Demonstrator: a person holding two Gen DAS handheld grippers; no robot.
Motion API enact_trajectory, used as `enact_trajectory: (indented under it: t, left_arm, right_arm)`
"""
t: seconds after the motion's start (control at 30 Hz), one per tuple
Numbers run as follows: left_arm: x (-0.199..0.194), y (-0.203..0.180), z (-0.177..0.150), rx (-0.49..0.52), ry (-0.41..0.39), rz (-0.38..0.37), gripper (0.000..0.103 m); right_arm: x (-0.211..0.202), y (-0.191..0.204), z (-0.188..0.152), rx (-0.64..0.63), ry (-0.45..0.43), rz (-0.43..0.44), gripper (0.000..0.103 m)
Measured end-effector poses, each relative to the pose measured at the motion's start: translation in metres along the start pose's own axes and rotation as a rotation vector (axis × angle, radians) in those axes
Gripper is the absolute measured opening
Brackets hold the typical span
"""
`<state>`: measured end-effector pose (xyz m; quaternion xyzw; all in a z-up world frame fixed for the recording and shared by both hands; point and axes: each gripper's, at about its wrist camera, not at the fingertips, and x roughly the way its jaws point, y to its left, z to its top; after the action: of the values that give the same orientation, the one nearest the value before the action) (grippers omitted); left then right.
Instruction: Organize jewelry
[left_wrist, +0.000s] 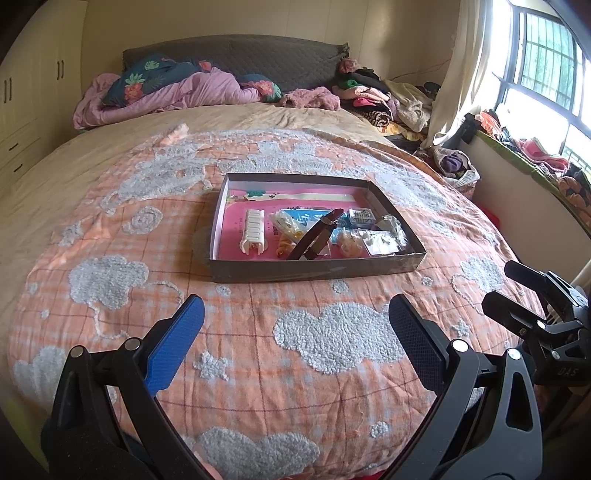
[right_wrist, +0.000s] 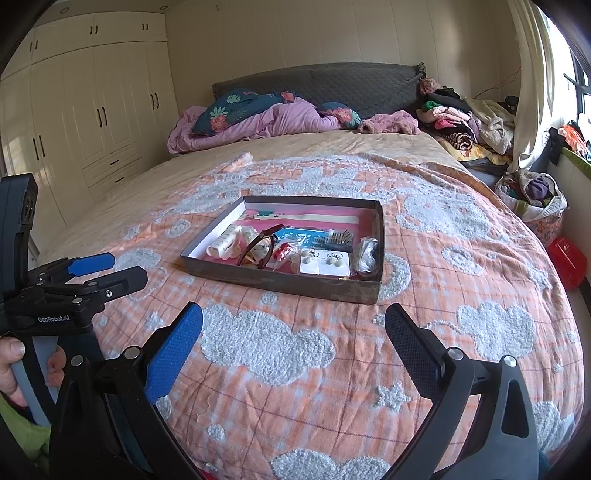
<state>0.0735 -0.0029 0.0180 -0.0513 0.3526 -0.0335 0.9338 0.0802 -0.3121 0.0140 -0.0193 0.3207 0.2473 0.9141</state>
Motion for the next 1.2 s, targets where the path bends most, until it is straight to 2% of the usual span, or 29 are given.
enact_trajectory:
  t: [0.63, 0.9, 1.03, 1.2]
  left_arm:
    - [-0.003, -0.001, 0.002, 0.005, 0.006, 0.012, 0.093]
    - [0.006, -0.001, 0.002, 0.009, 0.03, -0.028, 0.093]
    - [0.013, 0.002, 0.002, 0.008, 0.046, -0.026, 0.093]
    - [0.028, 0.028, 0.01, -0.063, 0.057, 0.025, 0.093]
  right_arm:
    - [-0.002, 0.002, 0.002, -0.003, 0.003, 0.001, 0.098]
    - [-0.001, 0.0, 0.003, 0.0, 0.008, -0.004, 0.098]
    - [0.006, -0.011, 0.006, 0.013, 0.016, -0.025, 0.098]
    - [0.026, -0.048, 0.011, 0.061, 0.033, -0.098, 0.098]
